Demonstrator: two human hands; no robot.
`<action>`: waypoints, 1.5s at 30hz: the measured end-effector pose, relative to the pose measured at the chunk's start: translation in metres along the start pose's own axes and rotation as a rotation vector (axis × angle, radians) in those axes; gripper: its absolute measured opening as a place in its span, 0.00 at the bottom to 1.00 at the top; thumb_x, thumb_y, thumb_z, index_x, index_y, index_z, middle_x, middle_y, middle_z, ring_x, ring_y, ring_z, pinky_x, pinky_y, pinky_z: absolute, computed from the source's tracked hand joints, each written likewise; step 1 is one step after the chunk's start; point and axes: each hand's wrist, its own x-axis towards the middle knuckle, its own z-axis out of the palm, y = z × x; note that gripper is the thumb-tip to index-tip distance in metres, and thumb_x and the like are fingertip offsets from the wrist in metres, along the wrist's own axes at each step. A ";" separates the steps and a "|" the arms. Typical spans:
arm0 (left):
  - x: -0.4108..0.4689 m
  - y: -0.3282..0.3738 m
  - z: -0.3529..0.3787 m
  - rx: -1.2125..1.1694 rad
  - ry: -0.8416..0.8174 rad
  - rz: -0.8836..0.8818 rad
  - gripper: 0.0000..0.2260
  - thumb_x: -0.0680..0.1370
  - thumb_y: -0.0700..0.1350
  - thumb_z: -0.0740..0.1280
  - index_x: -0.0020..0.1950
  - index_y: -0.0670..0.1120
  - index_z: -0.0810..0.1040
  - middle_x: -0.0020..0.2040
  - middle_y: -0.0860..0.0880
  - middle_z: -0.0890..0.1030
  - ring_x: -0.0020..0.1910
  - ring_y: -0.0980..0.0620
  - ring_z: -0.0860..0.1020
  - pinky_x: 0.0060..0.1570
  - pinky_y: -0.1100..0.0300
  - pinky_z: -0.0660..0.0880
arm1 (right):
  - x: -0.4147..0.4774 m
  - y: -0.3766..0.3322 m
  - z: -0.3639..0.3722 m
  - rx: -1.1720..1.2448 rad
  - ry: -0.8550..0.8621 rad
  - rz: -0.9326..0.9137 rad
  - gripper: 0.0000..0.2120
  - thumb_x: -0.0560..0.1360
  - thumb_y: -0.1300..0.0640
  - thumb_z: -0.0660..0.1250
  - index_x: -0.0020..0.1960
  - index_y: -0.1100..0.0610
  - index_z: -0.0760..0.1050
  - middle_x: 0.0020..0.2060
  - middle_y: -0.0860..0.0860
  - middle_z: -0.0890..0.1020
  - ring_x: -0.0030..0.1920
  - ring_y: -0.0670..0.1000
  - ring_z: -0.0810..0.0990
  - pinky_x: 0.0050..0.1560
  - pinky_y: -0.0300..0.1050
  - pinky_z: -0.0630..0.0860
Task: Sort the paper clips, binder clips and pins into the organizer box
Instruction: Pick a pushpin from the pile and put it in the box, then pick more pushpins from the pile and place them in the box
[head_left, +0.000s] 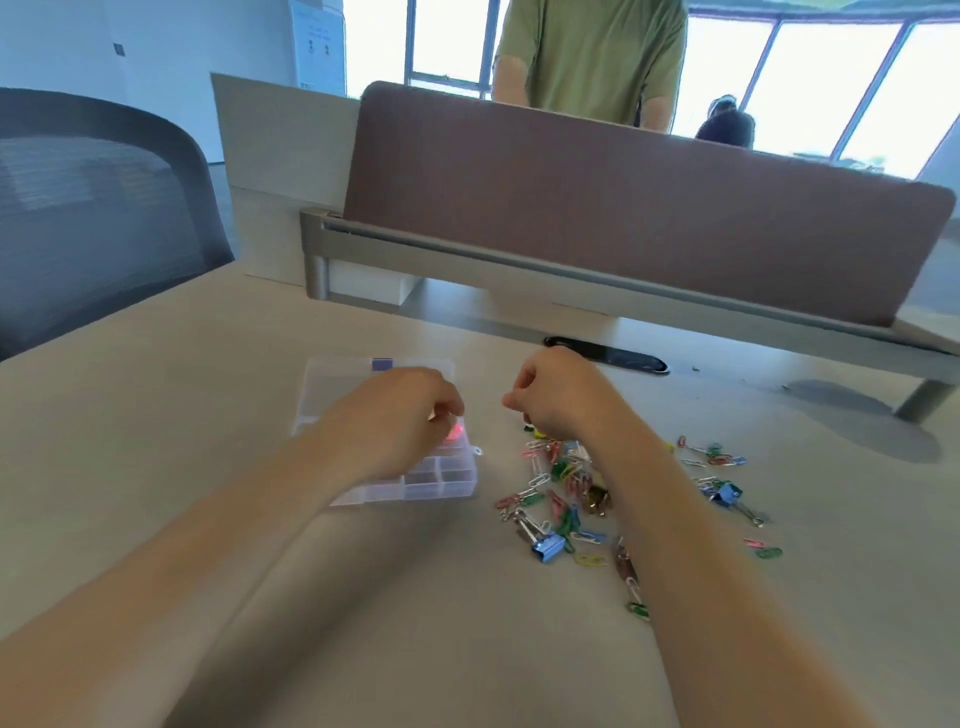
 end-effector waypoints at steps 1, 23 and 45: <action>0.002 0.011 0.001 -0.001 -0.012 0.019 0.11 0.79 0.46 0.62 0.57 0.53 0.81 0.55 0.56 0.81 0.51 0.56 0.77 0.49 0.64 0.70 | -0.009 0.012 -0.007 0.018 0.032 0.005 0.11 0.76 0.50 0.69 0.48 0.57 0.82 0.43 0.53 0.84 0.44 0.52 0.82 0.51 0.49 0.78; 0.051 0.133 0.080 0.042 -0.139 0.117 0.11 0.74 0.55 0.70 0.53 0.53 0.79 0.52 0.52 0.78 0.46 0.54 0.75 0.44 0.59 0.73 | -0.055 0.147 -0.010 0.050 0.046 0.074 0.04 0.79 0.54 0.63 0.47 0.49 0.76 0.47 0.47 0.80 0.47 0.48 0.78 0.47 0.46 0.78; 0.090 0.081 0.048 -0.194 -0.027 -0.066 0.08 0.76 0.42 0.67 0.54 0.48 0.80 0.51 0.52 0.79 0.47 0.53 0.78 0.44 0.60 0.71 | -0.002 0.133 0.002 0.107 0.124 0.044 0.06 0.79 0.55 0.62 0.49 0.50 0.78 0.46 0.47 0.81 0.44 0.48 0.79 0.47 0.47 0.80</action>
